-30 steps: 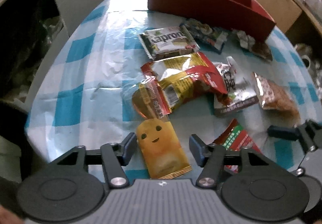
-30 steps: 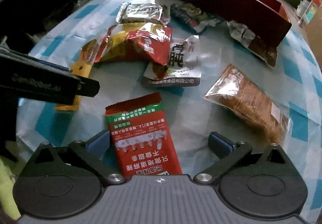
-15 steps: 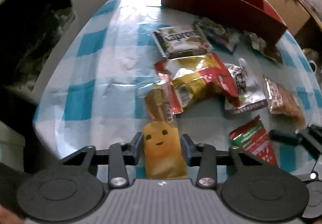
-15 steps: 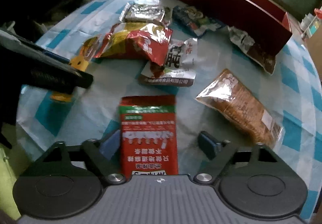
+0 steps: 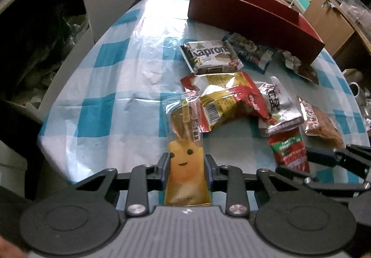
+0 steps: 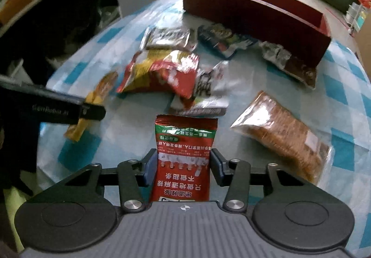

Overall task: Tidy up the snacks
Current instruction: 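Grasp the yellow cartoon-face pack with the left tool while the right tool grasps the red-green pack, then carry both held packs over the red box with both tools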

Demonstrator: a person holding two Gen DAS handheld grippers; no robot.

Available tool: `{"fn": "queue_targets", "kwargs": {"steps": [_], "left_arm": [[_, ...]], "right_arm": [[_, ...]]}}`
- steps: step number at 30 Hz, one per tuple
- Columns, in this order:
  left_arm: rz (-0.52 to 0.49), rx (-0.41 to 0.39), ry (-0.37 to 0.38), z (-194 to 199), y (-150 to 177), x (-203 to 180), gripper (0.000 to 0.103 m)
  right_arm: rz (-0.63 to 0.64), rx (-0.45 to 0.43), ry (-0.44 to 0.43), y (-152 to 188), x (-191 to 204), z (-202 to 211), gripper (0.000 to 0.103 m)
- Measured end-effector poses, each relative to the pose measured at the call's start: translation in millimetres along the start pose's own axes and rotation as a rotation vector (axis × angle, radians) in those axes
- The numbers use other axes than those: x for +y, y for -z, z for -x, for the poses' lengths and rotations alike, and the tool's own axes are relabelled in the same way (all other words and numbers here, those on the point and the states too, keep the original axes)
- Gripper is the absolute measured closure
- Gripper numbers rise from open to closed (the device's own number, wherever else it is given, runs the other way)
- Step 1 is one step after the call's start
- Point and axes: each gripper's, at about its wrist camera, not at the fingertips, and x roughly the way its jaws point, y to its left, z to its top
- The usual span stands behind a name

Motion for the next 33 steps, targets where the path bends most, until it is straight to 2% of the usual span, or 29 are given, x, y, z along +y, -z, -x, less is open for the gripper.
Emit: {"fn": "queue_targets", "kwargs": {"steps": [17,33], "left_arm": [[-0.045,-0.105,0.000,17.4,-11.0,-16.8,0.079],[-0.082,-0.203,0.004,21.4,-44.0,-45.6,0.079]], "right_arm": [[-0.083,-0.089,-0.015,-17.5,-20.5,16.3,0.047],[-0.152,-0.194,0.009,-45.8,-39.6,30.3,0.047]]}}
